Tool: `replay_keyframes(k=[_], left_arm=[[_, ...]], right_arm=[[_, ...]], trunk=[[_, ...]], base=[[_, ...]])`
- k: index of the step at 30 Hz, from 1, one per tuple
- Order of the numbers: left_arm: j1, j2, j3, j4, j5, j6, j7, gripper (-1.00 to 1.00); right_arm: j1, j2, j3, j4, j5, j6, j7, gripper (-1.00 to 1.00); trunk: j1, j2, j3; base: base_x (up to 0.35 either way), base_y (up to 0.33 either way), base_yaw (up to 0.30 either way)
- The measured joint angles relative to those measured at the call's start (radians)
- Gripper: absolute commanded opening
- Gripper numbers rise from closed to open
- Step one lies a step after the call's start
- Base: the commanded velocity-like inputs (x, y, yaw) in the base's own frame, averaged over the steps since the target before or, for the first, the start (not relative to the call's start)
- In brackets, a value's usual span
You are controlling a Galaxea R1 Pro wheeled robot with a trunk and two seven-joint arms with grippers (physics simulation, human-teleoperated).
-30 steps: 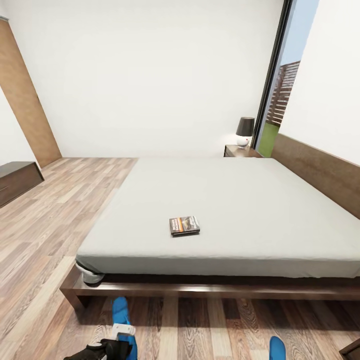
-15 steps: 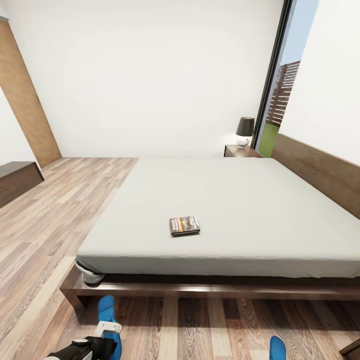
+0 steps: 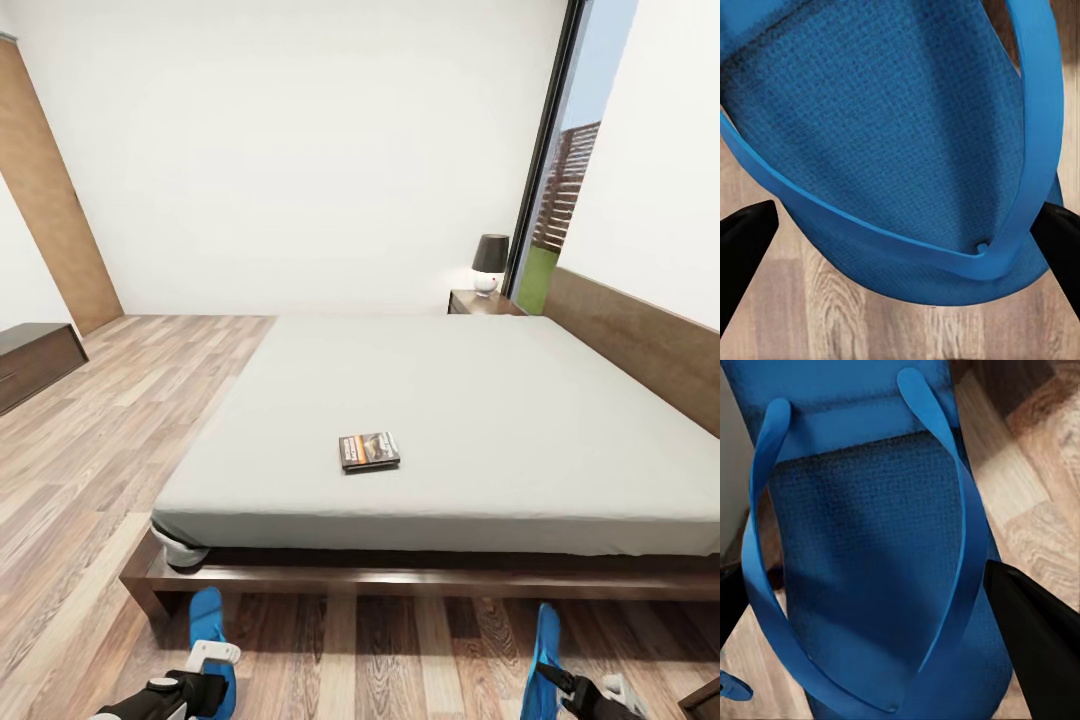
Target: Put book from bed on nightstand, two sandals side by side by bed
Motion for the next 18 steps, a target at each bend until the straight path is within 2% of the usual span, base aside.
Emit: replay_keyframes(k=[2,5,18], left_arm=[[0.000,-0.002,0.000,0.000,0.000,-0.002,0.000,-1.00],[0.001,-0.004,0.000,0.000,0.000,-0.003,0.001,-1.00],[0.004,-0.004,0.000,0.000,0.000,-0.002,0.001,-1.00]], right_arm=[[0.000,-0.004,0.006,0.002,0.002,0.012,0.052,-1.00],[0.000,-0.005,0.009,0.005,0.005,0.011,0.076,-1.00],[0.000,-0.002,0.011,0.009,0.008,-0.002,0.081,-1.00]], trunk=[[0.000,0.000,0.000],[0.000,0.000,0.000],[0.004,-0.007,-0.003]], base=[[0.000,0.000,0.000],[0.000,0.000,0.000],[0.000,0.000,0.000]])
